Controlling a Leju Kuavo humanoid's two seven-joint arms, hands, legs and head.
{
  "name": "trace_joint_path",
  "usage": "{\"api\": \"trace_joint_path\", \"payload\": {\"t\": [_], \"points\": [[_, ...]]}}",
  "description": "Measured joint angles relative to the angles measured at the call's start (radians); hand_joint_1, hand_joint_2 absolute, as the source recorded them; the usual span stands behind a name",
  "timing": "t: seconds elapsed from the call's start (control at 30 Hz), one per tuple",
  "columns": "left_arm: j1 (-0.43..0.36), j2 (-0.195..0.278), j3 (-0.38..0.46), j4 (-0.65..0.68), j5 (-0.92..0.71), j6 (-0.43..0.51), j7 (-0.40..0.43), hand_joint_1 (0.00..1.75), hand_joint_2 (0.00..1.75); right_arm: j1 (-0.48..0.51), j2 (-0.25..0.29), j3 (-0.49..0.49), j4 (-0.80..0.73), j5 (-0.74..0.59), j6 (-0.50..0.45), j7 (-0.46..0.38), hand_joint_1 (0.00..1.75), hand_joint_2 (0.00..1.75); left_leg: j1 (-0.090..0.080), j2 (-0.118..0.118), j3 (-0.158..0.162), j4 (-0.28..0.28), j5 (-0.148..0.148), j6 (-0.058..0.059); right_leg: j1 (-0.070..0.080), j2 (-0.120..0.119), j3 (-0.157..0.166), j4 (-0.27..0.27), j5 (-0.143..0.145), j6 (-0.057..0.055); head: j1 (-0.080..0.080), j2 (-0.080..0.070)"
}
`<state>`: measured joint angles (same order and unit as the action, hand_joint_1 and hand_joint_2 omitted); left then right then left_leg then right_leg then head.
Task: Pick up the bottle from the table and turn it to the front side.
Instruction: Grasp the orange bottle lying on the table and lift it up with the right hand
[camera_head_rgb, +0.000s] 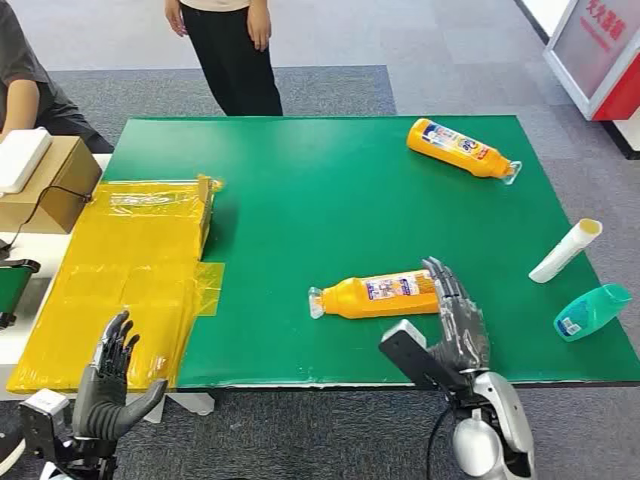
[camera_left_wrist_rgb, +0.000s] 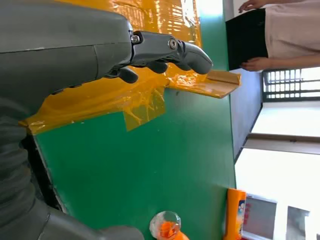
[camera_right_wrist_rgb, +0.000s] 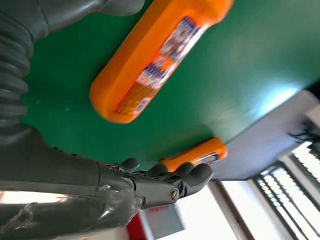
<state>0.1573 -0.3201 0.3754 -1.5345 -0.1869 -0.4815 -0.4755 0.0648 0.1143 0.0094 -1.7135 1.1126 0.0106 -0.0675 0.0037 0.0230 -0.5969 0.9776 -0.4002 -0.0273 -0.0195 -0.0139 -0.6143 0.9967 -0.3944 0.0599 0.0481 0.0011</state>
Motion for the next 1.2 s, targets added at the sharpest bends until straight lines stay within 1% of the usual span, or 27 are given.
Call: {"api": "trace_joint_path", "payload": {"t": [0.07, 0.17, 0.23, 0.3, 0.4, 0.53, 0.57, 0.6, 0.67, 0.7, 0.73, 0.87, 1.0, 1.07, 1.2], "points": [[-0.008, 0.006, -0.014, 0.003, -0.006, 0.009, -0.001, 0.00, 1.75, -0.035, -0.015, 0.000, 0.023, 0.017, 0.020, 0.020, 0.00, 1.75, 0.000, 0.000, 0.000, 0.000, 0.001, 0.000, 0.000, 0.000, 0.000, 0.000, 0.000, 0.000, 0.000, 0.000], [-0.029, 0.025, -0.053, 0.016, 0.020, 0.013, -0.002, 0.00, 1.75, -0.138, -0.064, 0.009, 0.117, 0.071, 0.087, 0.073, 0.00, 1.75, 0.000, 0.000, 0.000, 0.000, 0.002, 0.001, 0.000, 0.000, 0.000, 0.000, 0.002, 0.001, 0.000, 0.000], [-0.042, 0.038, -0.071, 0.036, 0.071, -0.002, -0.004, 0.00, 1.75, -0.208, -0.096, 0.025, 0.212, 0.109, 0.113, 0.096, 0.00, 1.75, 0.000, 0.000, 0.000, 0.000, 0.003, 0.001, 0.000, 0.000, 0.000, 0.000, 0.003, 0.001, 0.000, 0.000], [-0.053, 0.050, -0.085, 0.060, 0.106, -0.010, -0.010, 0.00, 1.75, -0.274, -0.119, 0.040, 0.315, 0.139, 0.119, 0.112, 0.00, 1.75, 0.000, 0.000, -0.001, 0.000, 0.004, 0.001, 0.000, 0.000, 0.000, 0.000, 0.003, 0.001, 0.000, 0.000], [-0.062, 0.065, -0.105, 0.089, 0.118, -0.012, -0.023, 0.00, 1.75, -0.361, -0.140, 0.060, 0.455, 0.162, 0.133, 0.129, 0.00, 1.75, 0.000, 0.000, -0.001, 0.000, 0.005, 0.001, 0.000, 0.000, 0.000, 0.000, 0.004, 0.000, 0.000, 0.000], [-0.076, 0.086, -0.128, 0.128, 0.123, -0.009, -0.049, 0.00, 1.75, -0.467, -0.166, 0.090, 0.655, 0.163, 0.176, 0.128, 0.00, 1.75, 0.000, 0.000, -0.001, 0.000, 0.005, 0.001, 0.000, 0.000, 0.000, 0.000, 0.004, 0.000, 0.000, 0.000], [-0.079, 0.091, -0.131, 0.138, 0.123, -0.008, -0.054, 0.00, 1.75, -0.488, -0.172, 0.098, 0.702, 0.163, 0.182, 0.126, 0.06, 1.75, 0.000, 0.000, -0.001, 0.000, 0.005, 0.001, 0.000, 0.000, 0.000, 0.000, 0.004, 0.000, 0.000, 0.000], [-0.081, 0.096, -0.135, 0.147, 0.123, -0.007, -0.059, 0.00, 1.75, -0.507, -0.177, 0.106, 0.746, 0.163, 0.186, 0.124, 0.33, 1.75, 0.000, 0.000, -0.001, 0.000, 0.005, 0.001, 0.000, 0.000, 0.000, 0.000, 0.004, 0.000, 0.000, 0.000], [-0.084, 0.105, -0.141, 0.163, 0.123, -0.006, -0.064, 0.00, 1.75, -0.541, -0.185, 0.119, 0.821, 0.164, 0.189, 0.121, 1.20, 1.75, 0.000, 0.000, -0.001, 0.000, 0.005, 0.001, 0.000, 0.000, 0.000, 0.000, 0.004, 0.000, 0.000, 0.000], [-0.086, 0.108, -0.143, 0.171, 0.122, -0.006, -0.066, 0.00, 1.75, -0.558, -0.188, 0.125, 0.853, 0.165, 0.191, 0.121, 1.58, 1.75, 0.000, 0.000, -0.001, 0.000, 0.005, 0.001, 0.000, 0.000, 0.000, 0.000, 0.004, 0.000, 0.000, 0.000], [-0.088, 0.111, -0.145, 0.177, 0.122, -0.006, -0.068, 0.00, 1.75, -0.575, -0.191, 0.130, 0.883, 0.167, 0.193, 0.120, 1.75, 1.75, 0.000, 0.000, 0.000, 0.000, 0.005, 0.001, 0.000, 0.000, 0.000, 0.000, 0.004, 0.000, 0.000, 0.000], [-0.091, 0.120, -0.150, 0.197, 0.120, -0.004, -0.079, 0.00, 1.75, -0.631, -0.203, 0.147, 0.976, 0.153, 0.199, 0.088, 1.75, 1.75, 0.000, 0.000, 0.001, 0.000, 0.004, 0.001, 0.000, 0.000, 0.001, 0.000, 0.003, 0.001, 0.000, 0.000], [-0.090, 0.127, -0.148, 0.208, 0.122, 0.000, -0.086, 0.00, 1.75, -0.635, -0.218, 0.152, 0.992, 0.087, 0.178, 0.020, 1.75, 1.75, 0.000, 0.000, 0.002, 0.000, 0.004, 0.002, 0.000, 0.000, 0.002, 0.000, 0.003, 0.001, 0.000, 0.000], [-0.084, 0.129, -0.146, 0.210, 0.120, 0.000, -0.086, 0.00, 1.75, -0.595, -0.224, 0.151, 0.942, 0.000, 0.158, -0.021, 1.75, 1.75, 0.000, 0.000, 0.002, 0.000, 0.004, 0.002, 0.000, 0.000, 0.003, 0.000, 0.003, 0.001, 0.000, 0.000], [-0.064, 0.126, -0.142, 0.210, 0.115, -0.004, -0.076, 0.00, 1.75, -0.423, -0.219, 0.148, 0.707, -0.214, 0.144, -0.057, 1.75, 1.75, 0.000, -0.001, 0.000, 0.000, 0.003, 0.001, 0.000, -0.001, 0.001, 0.000, 0.003, 0.001, 0.000, 0.000]]}}
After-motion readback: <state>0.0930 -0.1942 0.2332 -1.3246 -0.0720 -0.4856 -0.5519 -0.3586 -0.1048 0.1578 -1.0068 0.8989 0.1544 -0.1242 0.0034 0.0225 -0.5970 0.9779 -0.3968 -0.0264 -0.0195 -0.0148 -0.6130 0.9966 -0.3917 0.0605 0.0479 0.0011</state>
